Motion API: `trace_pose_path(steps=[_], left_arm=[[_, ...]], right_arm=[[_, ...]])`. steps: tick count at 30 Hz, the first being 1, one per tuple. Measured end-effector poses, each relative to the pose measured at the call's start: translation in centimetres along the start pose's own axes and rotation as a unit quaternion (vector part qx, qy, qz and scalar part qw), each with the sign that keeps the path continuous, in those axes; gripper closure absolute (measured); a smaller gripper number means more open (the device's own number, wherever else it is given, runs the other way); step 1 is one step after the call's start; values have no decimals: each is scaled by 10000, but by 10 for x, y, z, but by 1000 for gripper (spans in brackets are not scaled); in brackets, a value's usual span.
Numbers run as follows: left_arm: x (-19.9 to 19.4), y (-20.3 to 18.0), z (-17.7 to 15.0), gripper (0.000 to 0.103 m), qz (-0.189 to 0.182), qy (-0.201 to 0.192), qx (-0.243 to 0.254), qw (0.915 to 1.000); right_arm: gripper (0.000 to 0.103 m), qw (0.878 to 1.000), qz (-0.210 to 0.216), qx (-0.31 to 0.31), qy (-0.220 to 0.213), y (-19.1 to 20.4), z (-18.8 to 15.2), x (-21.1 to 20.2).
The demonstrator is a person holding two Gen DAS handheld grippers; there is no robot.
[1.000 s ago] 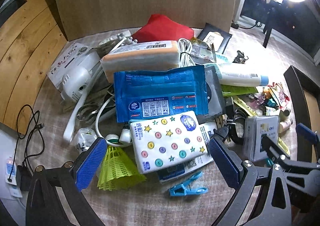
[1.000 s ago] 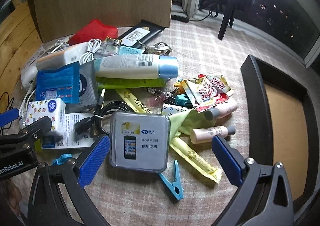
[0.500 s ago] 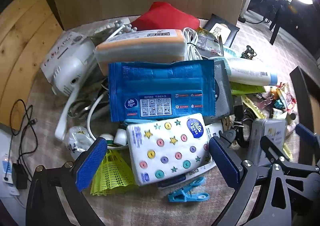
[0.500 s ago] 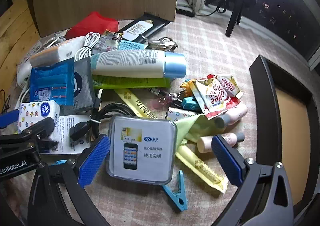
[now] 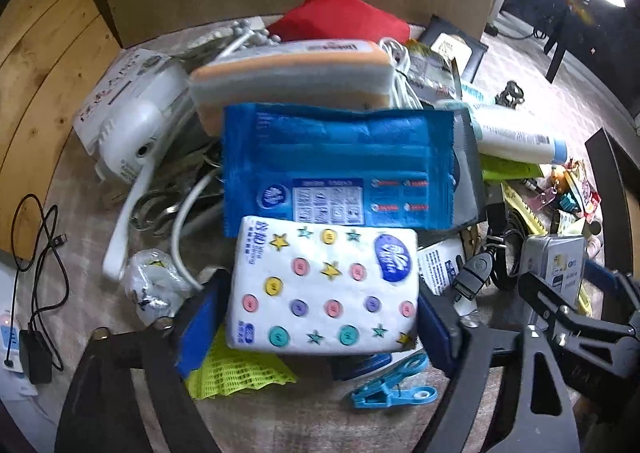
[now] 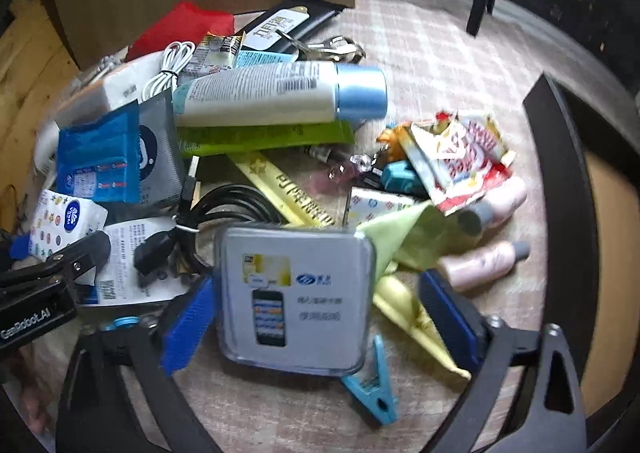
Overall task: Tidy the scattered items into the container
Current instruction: 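Grasp the dotted tissue pack with left tool while right tool grasps the grey box, then carry both items to the tray and open both tools to drop them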
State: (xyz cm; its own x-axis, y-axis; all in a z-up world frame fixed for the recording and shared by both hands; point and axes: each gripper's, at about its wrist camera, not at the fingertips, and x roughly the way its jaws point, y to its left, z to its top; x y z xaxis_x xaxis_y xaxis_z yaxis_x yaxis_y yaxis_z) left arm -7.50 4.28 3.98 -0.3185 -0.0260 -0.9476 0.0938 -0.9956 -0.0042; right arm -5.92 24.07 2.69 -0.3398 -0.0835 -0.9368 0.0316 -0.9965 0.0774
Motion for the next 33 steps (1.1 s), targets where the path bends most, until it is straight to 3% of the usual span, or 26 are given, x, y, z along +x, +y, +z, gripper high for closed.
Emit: trace_pose_path(steps=[2, 17, 24, 33], left_arm=[[-2, 3, 0, 30, -93, -12, -61, 9999], [-41, 25, -8, 31, -195, -457, -183, 9986], [-63, -11, -17, 31, -271, -701, -44, 9972], [-92, -110, -33, 31, -748, -891, 598, 9914]], right_arm=[[30, 10000, -73, -12, -52, 0, 0, -4], [33, 9993, 148, 137, -302, -7, -7, -35], [33, 9976, 179, 250, -617, -38, -3, -66], [33, 9948, -29, 489, -893, -113, -22, -108]])
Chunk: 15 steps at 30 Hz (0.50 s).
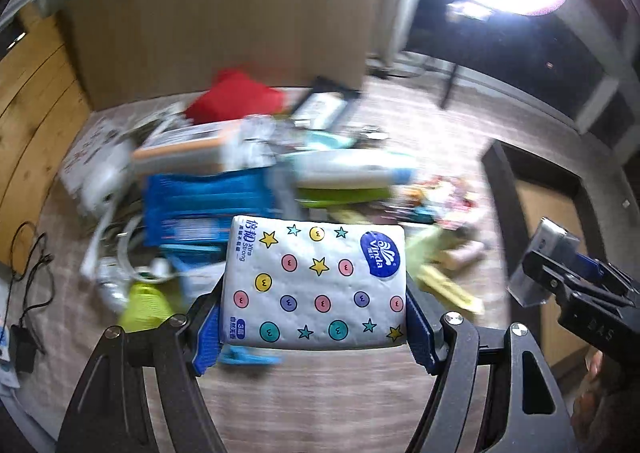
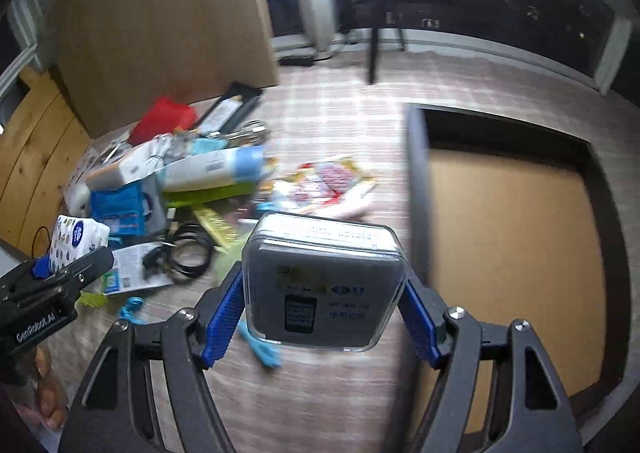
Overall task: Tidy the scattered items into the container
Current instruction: 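Carry both items to the tray and open both tools to drop them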
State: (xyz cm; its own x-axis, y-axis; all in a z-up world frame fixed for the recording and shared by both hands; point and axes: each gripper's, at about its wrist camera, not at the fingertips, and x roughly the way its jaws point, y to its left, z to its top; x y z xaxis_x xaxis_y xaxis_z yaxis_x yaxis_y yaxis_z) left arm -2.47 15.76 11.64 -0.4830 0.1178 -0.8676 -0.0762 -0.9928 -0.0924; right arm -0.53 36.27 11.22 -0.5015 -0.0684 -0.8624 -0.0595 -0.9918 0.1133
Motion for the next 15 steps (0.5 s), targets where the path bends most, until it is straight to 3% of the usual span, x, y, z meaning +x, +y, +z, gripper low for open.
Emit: trace_pose_path(steps=[6, 15], left_arm=[[5, -101, -16, 31, -479, 85, 649, 9967], [7, -240, -55, 31, -1016, 262, 1588, 9817]], right_arm=[[33, 9985, -462, 281, -19, -81, -18, -20], [32, 9897, -1095, 918, 118, -204, -54, -38]])
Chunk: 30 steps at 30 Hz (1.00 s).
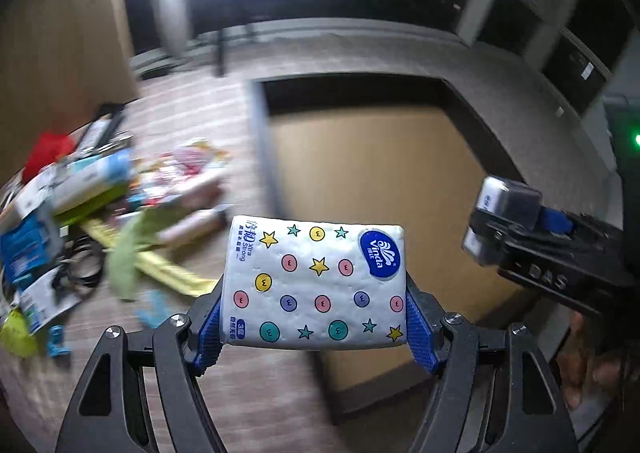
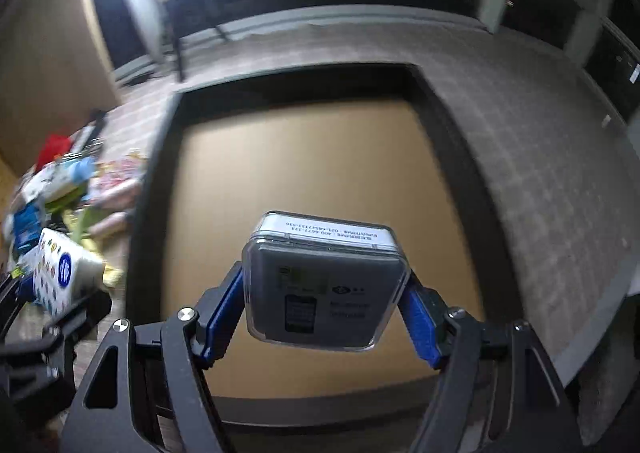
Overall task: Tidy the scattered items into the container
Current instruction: 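Carry both items to the tray and open both tools to drop them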
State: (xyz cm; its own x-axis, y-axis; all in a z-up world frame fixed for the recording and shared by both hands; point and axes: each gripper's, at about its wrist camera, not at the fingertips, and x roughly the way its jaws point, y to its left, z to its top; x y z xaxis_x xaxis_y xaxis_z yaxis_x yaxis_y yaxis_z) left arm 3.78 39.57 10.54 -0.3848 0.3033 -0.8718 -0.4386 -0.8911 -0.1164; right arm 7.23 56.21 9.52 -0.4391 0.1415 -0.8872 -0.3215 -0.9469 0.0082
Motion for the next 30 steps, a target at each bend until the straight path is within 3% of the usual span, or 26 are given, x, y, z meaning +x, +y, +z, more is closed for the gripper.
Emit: trace_pose_path(steps=[6, 14, 23, 30], left_arm=[[9, -38, 3, 31, -62, 78, 268, 9996], [17, -47, 4, 26, 21, 186, 370, 9991], [2, -17, -6, 26, 99, 77, 333, 9994], [-15, 46, -22, 26, 404, 39, 77, 9991]], right_arm=[[32, 9996, -155, 215, 85, -41, -4, 6], [32, 9995, -231, 168, 140, -48, -3, 7], [31, 9999, -98, -70, -35, -25, 3, -7], [31, 9988, 294, -369, -112, 22, 2, -17]])
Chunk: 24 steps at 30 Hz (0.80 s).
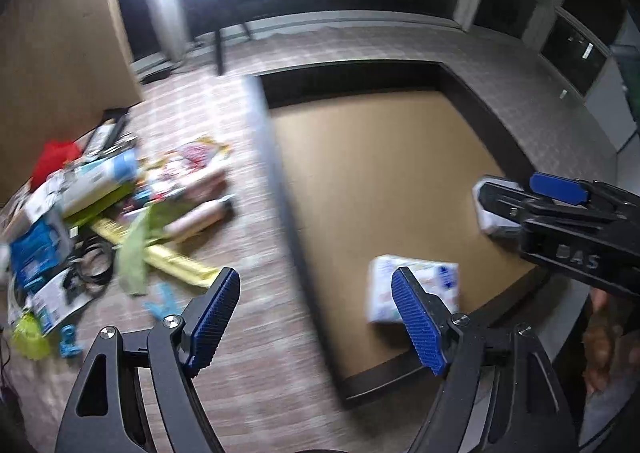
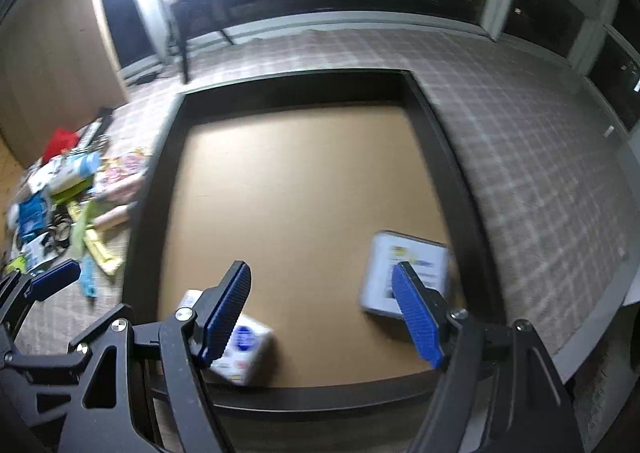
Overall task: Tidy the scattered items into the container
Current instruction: 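Carry both items to the tray and open both tools to drop them, then grasp a blue clothespin with left tool while right tool grasps another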
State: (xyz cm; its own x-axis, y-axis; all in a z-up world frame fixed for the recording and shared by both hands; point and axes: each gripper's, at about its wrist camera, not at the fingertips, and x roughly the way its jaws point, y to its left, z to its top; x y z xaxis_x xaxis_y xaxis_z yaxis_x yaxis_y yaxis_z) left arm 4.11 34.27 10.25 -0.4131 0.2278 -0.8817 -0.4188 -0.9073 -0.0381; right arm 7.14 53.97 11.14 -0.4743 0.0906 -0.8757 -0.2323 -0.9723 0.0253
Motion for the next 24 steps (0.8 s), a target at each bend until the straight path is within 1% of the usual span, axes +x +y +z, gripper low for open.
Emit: trace_pose_path(steps=[4, 8, 11, 14, 15, 16, 18, 21, 24], left_arm=[[-8, 54, -17, 27, 285, 35, -386, 9988], [-16, 113, -37, 27, 577, 64, -775, 9953], [-20, 155, -57, 27, 794, 126, -944, 9923], [-19, 191, -78, 28, 907, 267, -1111, 9893], [-17, 201, -82, 28, 960, 319, -1166, 9880], [-15, 211, -89, 31, 1022, 384, -1219, 9865], [-11, 227, -100, 33, 1020, 466, -1263, 9856], [-4, 243, -113, 33, 1010, 579, -1224, 9856], [4, 252, -118, 33, 956, 650, -1106, 9871]], right_arm=[[31, 9989, 311, -339, -35, 46, 0, -3], [31, 9956, 660, -658, 19, 102, -3, -2], [31, 9912, 911, -955, 70, 143, -7, 2], [33, 9872, 1032, -1210, 128, 177, -14, 6], [36, 9855, 1089, -1293, 172, 188, -17, 9], [38, 9842, 1126, -1350, 215, 196, -19, 12], [44, 9819, 1165, -1454, 347, 214, -24, 22], [45, 9798, 1157, -1543, 520, 232, -31, 36], [45, 9788, 1084, -1624, 626, 243, -36, 47]])
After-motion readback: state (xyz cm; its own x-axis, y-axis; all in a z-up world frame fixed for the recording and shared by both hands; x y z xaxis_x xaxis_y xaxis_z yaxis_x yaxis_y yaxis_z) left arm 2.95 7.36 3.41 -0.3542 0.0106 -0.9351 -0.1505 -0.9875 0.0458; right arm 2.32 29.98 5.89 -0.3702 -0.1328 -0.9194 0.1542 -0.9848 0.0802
